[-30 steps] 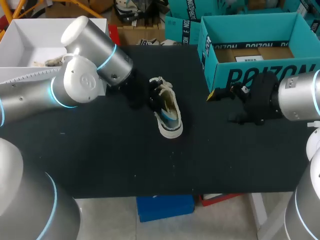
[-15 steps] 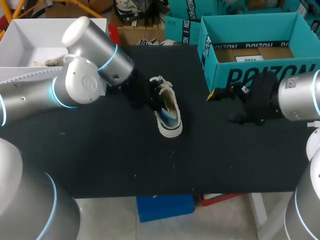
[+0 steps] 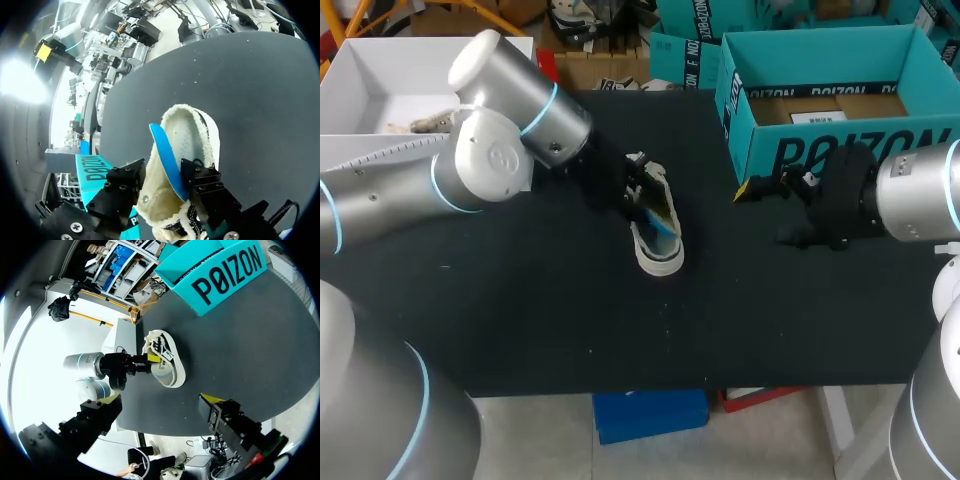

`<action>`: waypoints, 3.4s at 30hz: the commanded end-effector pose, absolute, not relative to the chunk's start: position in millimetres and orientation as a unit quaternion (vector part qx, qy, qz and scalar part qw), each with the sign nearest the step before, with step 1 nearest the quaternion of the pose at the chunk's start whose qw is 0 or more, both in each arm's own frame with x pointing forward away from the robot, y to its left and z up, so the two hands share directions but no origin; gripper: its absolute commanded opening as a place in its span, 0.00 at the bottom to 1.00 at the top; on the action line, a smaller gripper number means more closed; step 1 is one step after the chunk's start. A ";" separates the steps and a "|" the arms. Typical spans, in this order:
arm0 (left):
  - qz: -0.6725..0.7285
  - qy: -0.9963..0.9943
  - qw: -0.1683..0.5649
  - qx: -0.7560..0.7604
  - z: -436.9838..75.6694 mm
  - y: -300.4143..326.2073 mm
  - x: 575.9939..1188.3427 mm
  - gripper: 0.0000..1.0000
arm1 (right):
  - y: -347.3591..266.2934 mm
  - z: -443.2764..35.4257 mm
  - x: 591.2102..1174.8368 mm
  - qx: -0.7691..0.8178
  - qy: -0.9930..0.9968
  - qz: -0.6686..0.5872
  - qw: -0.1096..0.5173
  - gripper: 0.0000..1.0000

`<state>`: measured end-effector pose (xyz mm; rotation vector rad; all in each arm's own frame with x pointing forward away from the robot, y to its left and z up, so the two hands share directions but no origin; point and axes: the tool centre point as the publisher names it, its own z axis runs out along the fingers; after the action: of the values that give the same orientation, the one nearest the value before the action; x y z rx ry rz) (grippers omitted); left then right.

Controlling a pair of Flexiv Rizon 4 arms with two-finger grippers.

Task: Take the shoe out of the shoebox, open the shoe tongue, remove and reinsert the insole, then place the shoe into the shoebox

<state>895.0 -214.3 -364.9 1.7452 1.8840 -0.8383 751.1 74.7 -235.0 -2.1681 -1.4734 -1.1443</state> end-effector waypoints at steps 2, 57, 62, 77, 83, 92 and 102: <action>-0.317 0.668 0.233 0.631 -345.6 -204.1 886.9 1.00 | 77.3 -235.3 751.9 -0.752 -0.510 -0.395 0.138 1.00; -0.210 0.638 0.064 0.738 -368.2 -195.5 851.5 0.00 | 77.3 -235.3 751.9 -0.752 -0.510 -0.395 0.138 1.00; -0.195 0.649 0.062 0.733 -377.8 -195.0 852.2 0.00 | 77.3 -235.3 751.9 -0.752 -0.510 -0.395 0.138 1.00; -0.166 0.670 0.042 0.723 -396.0 -195.1 857.3 0.00 | 77.3 -235.3 751.9 -0.752 -0.510 -0.395 0.138 1.00; -0.165 0.673 0.036 0.720 -404.5 -201.8 859.5 0.00 | 77.3 -235.3 751.9 -0.752 -0.510 -0.395 0.138 1.00; -0.157 0.683 0.021 0.713 -420.1 -205.7 864.7 0.00 | 77.3 -235.3 751.9 -0.752 -0.510 -0.395 0.138 1.00; -0.164 0.690 0.046 0.704 -405.0 -205.8 868.7 0.00 | 77.3 -235.3 751.9 -0.752 -0.510 -0.395 0.138 1.00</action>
<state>871.2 -210.3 -408.6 2.1651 2.1169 -0.4970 751.1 74.7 -235.0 -2.1682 -1.4734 -1.1443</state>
